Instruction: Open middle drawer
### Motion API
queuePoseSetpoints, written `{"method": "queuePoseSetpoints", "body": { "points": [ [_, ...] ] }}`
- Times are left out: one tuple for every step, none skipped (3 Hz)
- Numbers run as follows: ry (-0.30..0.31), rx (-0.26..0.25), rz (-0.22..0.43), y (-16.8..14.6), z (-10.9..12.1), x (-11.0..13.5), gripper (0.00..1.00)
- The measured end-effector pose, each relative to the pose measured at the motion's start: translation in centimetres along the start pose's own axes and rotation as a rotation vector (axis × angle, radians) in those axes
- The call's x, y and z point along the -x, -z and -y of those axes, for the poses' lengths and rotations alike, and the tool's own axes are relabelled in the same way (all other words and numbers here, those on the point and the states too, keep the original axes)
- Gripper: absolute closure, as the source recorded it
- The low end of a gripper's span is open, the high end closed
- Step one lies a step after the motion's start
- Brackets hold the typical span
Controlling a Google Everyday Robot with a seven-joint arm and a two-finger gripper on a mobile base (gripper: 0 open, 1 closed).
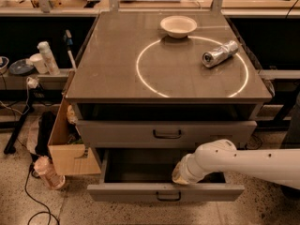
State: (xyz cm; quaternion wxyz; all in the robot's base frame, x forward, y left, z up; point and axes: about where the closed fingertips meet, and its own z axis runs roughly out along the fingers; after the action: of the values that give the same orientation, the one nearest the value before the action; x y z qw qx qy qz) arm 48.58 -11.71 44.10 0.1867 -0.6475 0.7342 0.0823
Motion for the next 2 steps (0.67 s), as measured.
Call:
{"method": "queuePoseSetpoints", "body": {
  "points": [
    [-0.007,0.056,0.004,-0.66,-1.84,-0.99,1.0],
    [-0.008,0.08,0.004,-0.9,-2.7,-1.38,1.0]
  ]
}}
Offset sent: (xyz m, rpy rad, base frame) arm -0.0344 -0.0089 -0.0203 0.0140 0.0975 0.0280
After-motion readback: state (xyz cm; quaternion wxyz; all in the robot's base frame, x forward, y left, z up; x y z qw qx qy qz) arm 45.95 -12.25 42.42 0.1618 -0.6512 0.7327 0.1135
